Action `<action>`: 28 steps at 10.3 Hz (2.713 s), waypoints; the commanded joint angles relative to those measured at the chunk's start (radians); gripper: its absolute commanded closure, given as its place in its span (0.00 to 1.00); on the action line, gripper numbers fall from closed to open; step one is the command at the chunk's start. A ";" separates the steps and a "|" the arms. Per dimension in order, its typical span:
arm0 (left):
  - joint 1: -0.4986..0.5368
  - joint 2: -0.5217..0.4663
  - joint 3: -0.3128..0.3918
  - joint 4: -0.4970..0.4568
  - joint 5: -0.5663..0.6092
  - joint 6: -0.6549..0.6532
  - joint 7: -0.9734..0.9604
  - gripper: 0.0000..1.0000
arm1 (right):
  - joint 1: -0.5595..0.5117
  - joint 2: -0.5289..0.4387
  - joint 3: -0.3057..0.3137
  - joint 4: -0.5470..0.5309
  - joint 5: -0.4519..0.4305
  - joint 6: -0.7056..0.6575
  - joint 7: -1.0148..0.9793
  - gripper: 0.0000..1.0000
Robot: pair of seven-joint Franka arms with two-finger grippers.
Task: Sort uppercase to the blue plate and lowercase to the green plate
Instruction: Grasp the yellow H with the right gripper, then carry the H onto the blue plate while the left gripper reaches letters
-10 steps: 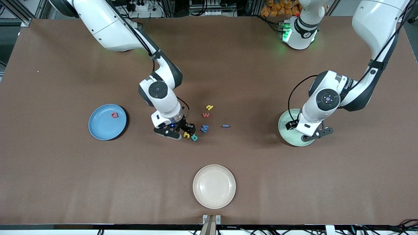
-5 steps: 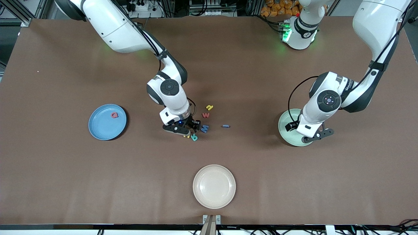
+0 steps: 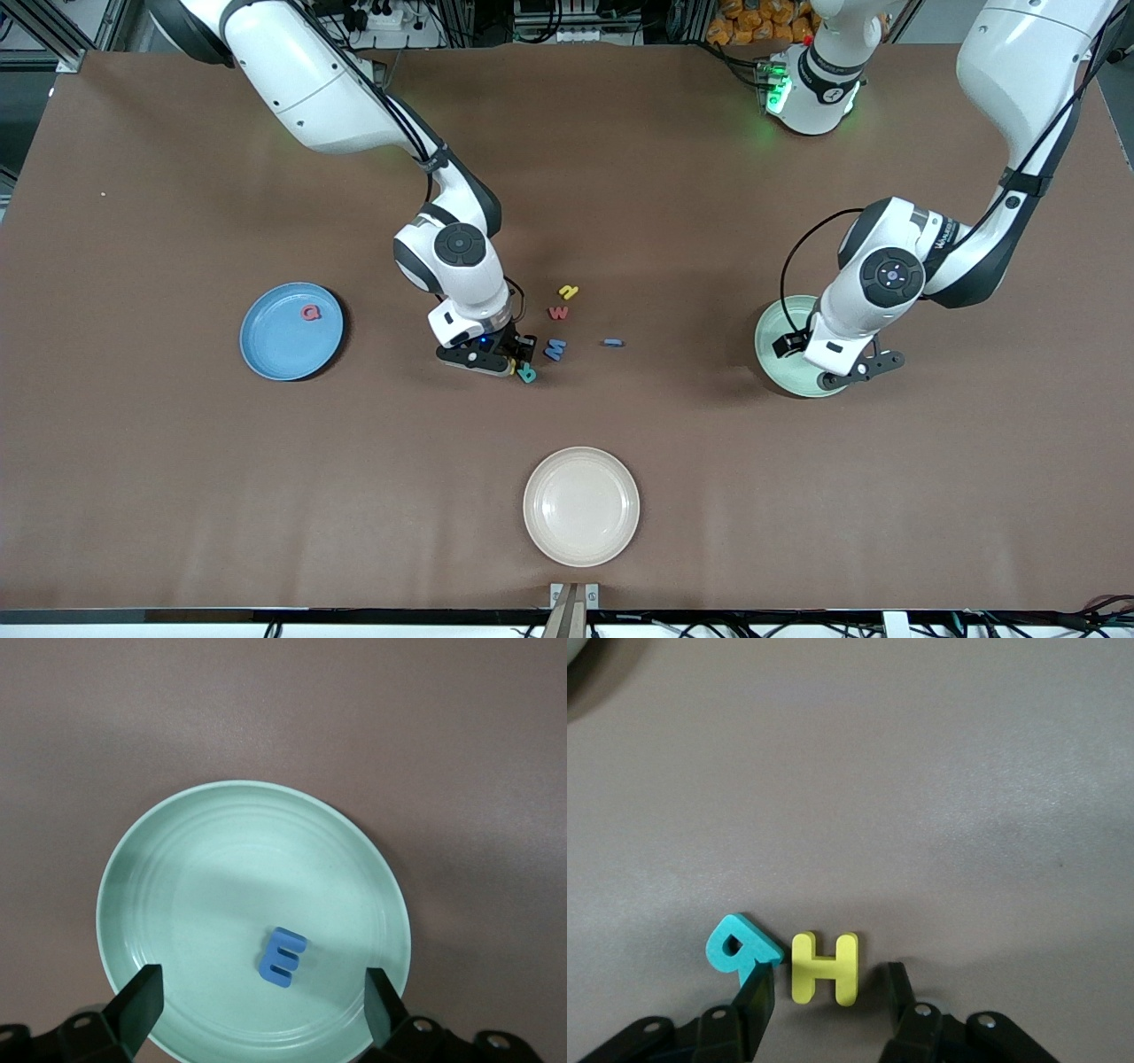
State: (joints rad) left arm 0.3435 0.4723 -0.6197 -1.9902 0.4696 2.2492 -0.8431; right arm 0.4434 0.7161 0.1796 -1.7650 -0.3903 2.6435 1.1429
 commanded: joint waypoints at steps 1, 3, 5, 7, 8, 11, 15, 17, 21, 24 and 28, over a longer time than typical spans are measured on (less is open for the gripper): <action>0.006 0.002 -0.011 0.011 -0.020 -0.011 0.009 0.00 | -0.006 0.022 0.008 0.021 -0.045 -0.007 0.027 0.46; 0.008 0.002 -0.011 0.011 -0.020 -0.011 0.009 0.00 | -0.006 0.025 0.008 0.021 -0.071 -0.008 0.031 0.50; 0.008 0.003 -0.011 0.017 -0.020 -0.011 0.010 0.00 | -0.006 0.025 0.008 0.021 -0.073 -0.008 0.029 0.56; 0.008 0.005 -0.011 0.018 -0.020 -0.011 0.012 0.00 | -0.008 0.025 0.008 0.021 -0.087 -0.008 0.027 0.57; 0.008 0.005 -0.011 0.018 -0.020 -0.011 0.013 0.00 | -0.008 0.025 0.008 0.019 -0.088 -0.008 0.027 0.58; 0.009 0.003 -0.009 0.018 -0.020 -0.011 0.018 0.00 | -0.009 0.028 0.008 0.021 -0.111 -0.008 0.026 0.64; 0.011 0.003 -0.009 0.018 -0.020 -0.011 0.018 0.00 | -0.025 0.026 0.008 0.019 -0.113 -0.010 -0.014 0.68; 0.011 0.003 -0.009 0.018 -0.020 -0.011 0.019 0.00 | -0.041 0.017 0.009 0.022 -0.111 -0.057 -0.075 0.68; -0.003 0.002 -0.011 0.028 -0.054 -0.011 -0.002 0.00 | -0.149 -0.078 0.043 0.047 -0.093 -0.334 -0.407 0.69; -0.096 0.015 -0.012 0.082 -0.103 -0.011 -0.204 0.00 | -0.222 -0.205 0.038 -0.002 -0.026 -0.502 -0.668 0.69; -0.295 0.147 -0.008 0.200 -0.100 -0.013 -0.690 0.00 | -0.339 -0.436 -0.009 -0.349 -0.005 -0.357 -0.906 0.69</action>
State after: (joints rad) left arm 0.1058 0.5476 -0.6345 -1.8647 0.3812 2.2510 -1.3986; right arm 0.1385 0.4012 0.1938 -1.9256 -0.4121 2.1893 0.3103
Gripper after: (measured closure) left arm 0.000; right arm 0.665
